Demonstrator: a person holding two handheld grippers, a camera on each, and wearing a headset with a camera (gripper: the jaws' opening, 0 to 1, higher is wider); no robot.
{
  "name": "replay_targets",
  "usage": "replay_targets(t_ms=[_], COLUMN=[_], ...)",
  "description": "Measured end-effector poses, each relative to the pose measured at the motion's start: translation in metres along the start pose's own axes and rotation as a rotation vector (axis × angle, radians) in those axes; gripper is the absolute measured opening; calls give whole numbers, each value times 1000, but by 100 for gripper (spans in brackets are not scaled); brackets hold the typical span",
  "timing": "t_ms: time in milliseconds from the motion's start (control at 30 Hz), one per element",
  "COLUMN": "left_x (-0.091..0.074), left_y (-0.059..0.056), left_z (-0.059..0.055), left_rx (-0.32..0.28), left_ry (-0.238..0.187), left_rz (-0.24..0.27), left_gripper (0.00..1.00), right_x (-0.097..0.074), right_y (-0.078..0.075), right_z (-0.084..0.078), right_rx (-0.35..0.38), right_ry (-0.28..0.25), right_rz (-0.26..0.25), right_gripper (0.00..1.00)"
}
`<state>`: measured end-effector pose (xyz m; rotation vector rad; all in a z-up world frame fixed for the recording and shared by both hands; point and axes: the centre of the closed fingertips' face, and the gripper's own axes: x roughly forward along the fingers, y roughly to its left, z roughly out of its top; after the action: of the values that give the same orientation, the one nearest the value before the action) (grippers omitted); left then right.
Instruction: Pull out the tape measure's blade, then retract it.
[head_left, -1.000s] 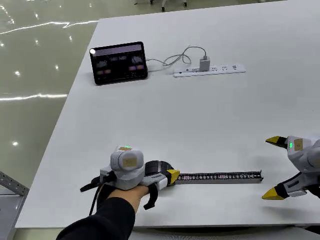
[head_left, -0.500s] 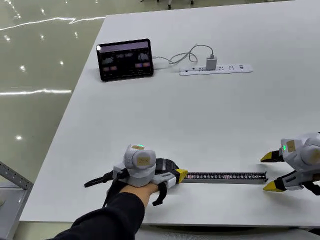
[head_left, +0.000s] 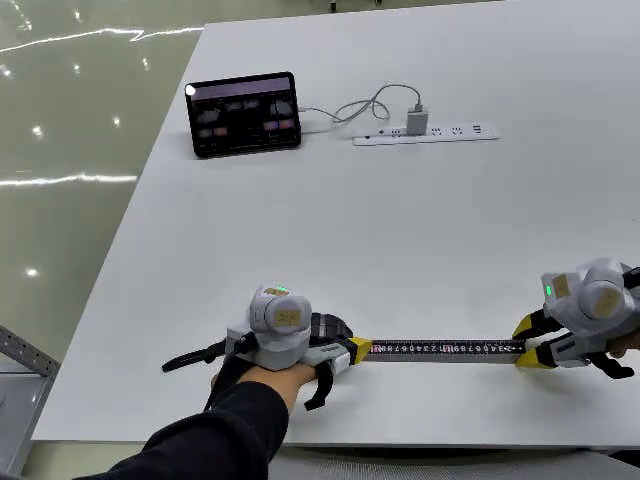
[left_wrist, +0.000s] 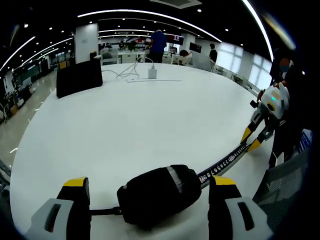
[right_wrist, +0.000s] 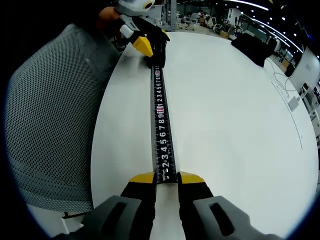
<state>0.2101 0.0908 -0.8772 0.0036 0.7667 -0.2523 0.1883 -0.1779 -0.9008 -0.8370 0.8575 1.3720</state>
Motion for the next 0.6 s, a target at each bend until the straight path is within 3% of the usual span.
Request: replay_targets(t_ms=[67, 200, 233, 300, 367, 433, 600], left_x=[-2, -3, -4, -4, -5, -6, -8], left_y=[4, 2, -2, -4, -9, -13, -11], left_z=[1, -1, -5, -11, -9, -8, -9], left_rx=[-14, -83, -126, -158, -191, -181, -169], left_ry=[8, 30, 56, 94, 97, 100, 104], left_rz=[26, 20, 4, -2, -18, -29, -16], left_gripper=[90, 87, 83, 76, 68, 60, 58], right_x=[0, 0, 0, 0, 0, 0, 2], right_y=[1, 3, 3, 3, 2, 1, -3], right_z=[1, 2, 2, 1, 0, -2, -4], right_rx=[-20, -27, -18, -26, 20, 65, 63], right_ry=[18, 50, 58, 59, 54, 71, 93], right_rz=[6, -3, 1, 0, -13, -28, -24], right_gripper=[12, 12, 11, 11, 11, 11, 10])
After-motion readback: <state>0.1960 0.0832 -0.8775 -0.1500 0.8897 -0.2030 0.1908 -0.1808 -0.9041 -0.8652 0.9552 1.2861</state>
